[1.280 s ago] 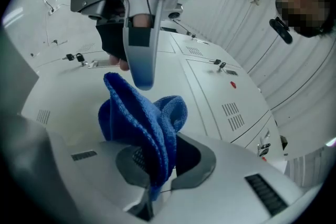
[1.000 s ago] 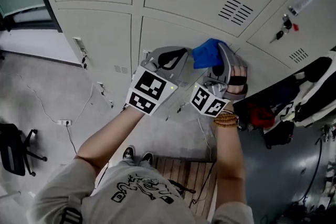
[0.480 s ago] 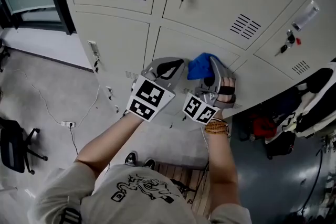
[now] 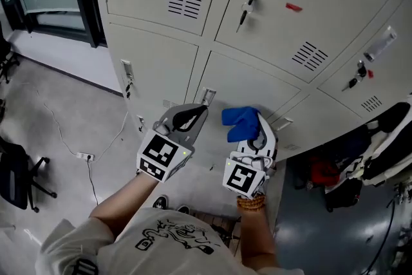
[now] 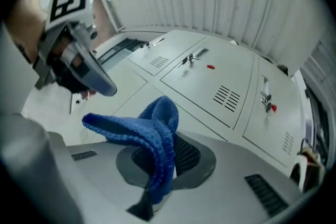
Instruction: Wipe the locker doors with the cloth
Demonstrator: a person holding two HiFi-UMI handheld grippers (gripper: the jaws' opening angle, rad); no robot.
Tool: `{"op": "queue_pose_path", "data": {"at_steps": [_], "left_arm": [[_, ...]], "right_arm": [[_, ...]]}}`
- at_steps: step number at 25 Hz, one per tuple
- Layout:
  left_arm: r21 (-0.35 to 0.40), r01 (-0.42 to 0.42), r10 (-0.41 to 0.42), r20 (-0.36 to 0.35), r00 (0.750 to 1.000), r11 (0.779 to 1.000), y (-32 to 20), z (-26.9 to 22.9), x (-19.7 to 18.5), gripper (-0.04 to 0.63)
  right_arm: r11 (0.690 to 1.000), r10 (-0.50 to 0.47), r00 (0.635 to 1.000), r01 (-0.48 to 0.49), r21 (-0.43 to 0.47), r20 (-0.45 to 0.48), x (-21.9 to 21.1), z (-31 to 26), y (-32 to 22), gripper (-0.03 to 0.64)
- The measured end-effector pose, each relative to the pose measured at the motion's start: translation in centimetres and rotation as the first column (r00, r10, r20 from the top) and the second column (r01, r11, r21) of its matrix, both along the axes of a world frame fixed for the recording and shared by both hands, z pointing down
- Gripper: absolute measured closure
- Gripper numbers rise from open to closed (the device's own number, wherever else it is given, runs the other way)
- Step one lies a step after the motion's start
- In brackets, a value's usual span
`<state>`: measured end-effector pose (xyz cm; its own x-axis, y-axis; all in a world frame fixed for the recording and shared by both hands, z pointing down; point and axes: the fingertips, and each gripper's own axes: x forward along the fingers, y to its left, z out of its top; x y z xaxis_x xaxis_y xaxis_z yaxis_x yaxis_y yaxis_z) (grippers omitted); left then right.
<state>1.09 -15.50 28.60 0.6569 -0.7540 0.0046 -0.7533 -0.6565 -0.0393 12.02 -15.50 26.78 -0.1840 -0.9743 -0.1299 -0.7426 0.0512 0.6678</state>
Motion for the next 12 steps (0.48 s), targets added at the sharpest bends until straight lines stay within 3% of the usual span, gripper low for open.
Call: {"op": "queue_pose_path", "data": {"at_steps": [3, 6, 8, 12], "left_arm": [[0.015, -0.002, 0.002, -0.016, 1.000, 1.000, 1.5, -0.7, 0.0, 0.592], [0.019, -0.021, 0.021, -0.032, 0.999, 1.000, 2.8, -1.2, 0.8, 0.592], [0.020, -0.034, 0.035, -0.033, 0.999, 0.999, 3.4, -1.3, 1.7, 0.592], [0.007, -0.027, 0.027, -0.029, 0.999, 1.000, 3.2, -0.6, 2.6, 0.592]], "right_arm": [[0.992, -0.087, 0.958, 0.109, -0.068, 0.274, 0.0, -0.8, 2.8, 0.588], [0.975, -0.109, 0.886, 0.184, -0.127, 0.451, 0.7, -1.0, 4.8, 0.588], [0.970, -0.114, 0.862, 0.203, -0.130, 0.494, 0.9, -1.0, 5.6, 0.588], [0.967, -0.116, 0.854, 0.214, -0.138, 0.508, 0.8, -0.4, 5.8, 0.588]]}}
